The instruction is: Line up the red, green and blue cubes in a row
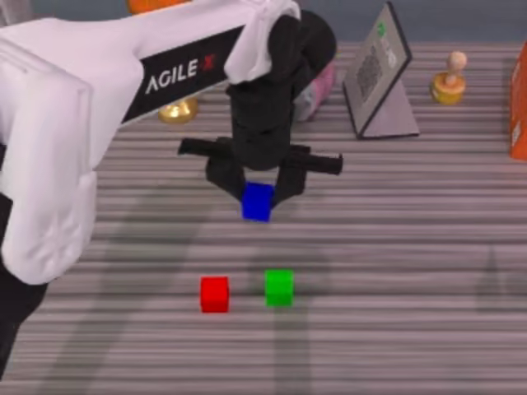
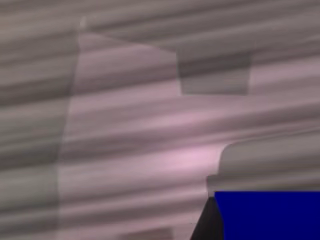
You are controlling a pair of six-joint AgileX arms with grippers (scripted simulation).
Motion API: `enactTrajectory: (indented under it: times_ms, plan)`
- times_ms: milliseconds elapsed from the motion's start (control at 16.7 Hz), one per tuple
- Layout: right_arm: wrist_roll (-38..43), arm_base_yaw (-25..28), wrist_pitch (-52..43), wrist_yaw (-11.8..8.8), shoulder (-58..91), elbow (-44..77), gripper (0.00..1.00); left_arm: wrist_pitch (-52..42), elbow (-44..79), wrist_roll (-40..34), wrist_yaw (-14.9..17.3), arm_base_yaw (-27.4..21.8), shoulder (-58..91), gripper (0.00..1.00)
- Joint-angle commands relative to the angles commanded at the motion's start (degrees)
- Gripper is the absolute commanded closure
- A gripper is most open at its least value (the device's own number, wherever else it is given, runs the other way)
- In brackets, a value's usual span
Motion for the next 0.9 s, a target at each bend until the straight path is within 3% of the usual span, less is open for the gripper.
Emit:
enactTrajectory:
  times_ms: [240, 420, 900]
  plan:
    - [0.00, 0.00, 0.00, 0.00, 0.00, 0.00, 0.00, -5.36, 9.16, -17.11, -0.42, -9.29, 4.63, 1.00]
    - [0.00, 0.00, 0.00, 0.00, 0.00, 0.00, 0.00, -7.78, 14.24, -25.04, -0.79, -14.33, 6.38, 1.00]
    - [0.00, 0.00, 0.00, 0.00, 0.00, 0.00, 0.00, -7.34, 14.86, -27.23, -0.93, -15.84, 6.57, 1.00]
